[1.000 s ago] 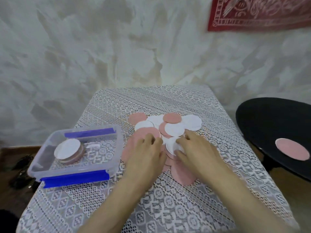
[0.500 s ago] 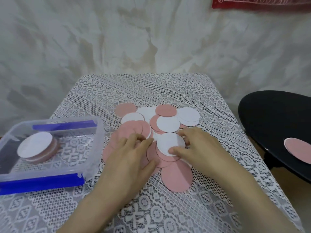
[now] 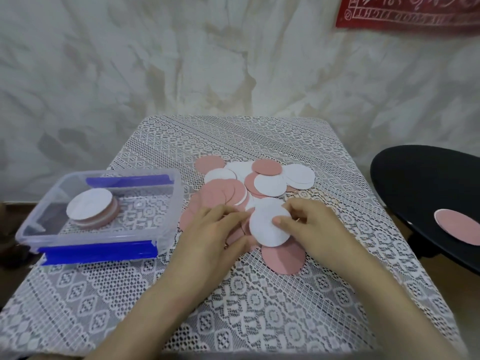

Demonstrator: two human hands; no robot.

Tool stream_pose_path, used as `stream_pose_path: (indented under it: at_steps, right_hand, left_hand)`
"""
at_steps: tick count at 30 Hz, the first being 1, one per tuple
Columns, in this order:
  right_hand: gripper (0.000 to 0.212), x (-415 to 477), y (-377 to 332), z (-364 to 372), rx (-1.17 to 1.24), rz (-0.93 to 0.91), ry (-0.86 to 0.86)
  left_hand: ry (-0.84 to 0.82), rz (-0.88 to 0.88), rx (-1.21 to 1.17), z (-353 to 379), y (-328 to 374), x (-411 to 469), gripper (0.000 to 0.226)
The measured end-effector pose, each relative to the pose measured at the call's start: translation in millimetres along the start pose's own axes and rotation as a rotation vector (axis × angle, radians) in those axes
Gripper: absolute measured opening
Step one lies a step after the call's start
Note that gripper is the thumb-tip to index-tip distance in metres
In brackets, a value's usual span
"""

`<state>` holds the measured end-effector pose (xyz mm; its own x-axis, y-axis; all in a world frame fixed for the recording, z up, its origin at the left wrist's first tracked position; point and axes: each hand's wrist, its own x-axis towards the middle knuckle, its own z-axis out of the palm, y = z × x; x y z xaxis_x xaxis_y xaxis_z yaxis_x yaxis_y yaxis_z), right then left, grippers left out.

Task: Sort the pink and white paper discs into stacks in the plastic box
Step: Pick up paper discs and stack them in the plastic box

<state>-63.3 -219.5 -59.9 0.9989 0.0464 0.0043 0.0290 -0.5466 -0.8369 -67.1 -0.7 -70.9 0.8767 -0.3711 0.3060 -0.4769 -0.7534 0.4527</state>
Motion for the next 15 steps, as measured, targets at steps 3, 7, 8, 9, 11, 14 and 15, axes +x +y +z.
stream_pose_path:
  at_steps: [3,7,8,9,11,14,15]
  right_hand:
    - [0.022,-9,-4,11,0.056,-0.014,-0.058]
    - [0.008,-11,-8,20,0.181,0.026,-0.130]
    - [0.007,-11,-10,22,0.215,0.040,-0.146]
    - [0.009,-11,-12,23,0.231,0.047,-0.152]
    - [0.011,-7,-14,23,0.213,0.025,-0.138]
    - [0.012,3,-10,13,0.122,-0.013,-0.037]
    - [0.012,6,-8,9,0.048,-0.014,0.021]
  left_hand:
    - [0.011,-0.052,-0.146,-7,2,-4,0.025]
    - [-0.032,-0.178,-0.425,-15,5,-9,0.004]
    - [-0.054,-0.201,-0.483,-16,6,-9,0.003]
    - [-0.060,-0.214,-0.506,-16,5,-8,0.004]
    - [-0.050,-0.253,-0.515,-14,2,-5,0.007]
    - [-0.002,-0.327,-0.512,-12,-5,-1,0.010]
    - [0.013,-0.342,-0.507,-11,-7,0,0.012]
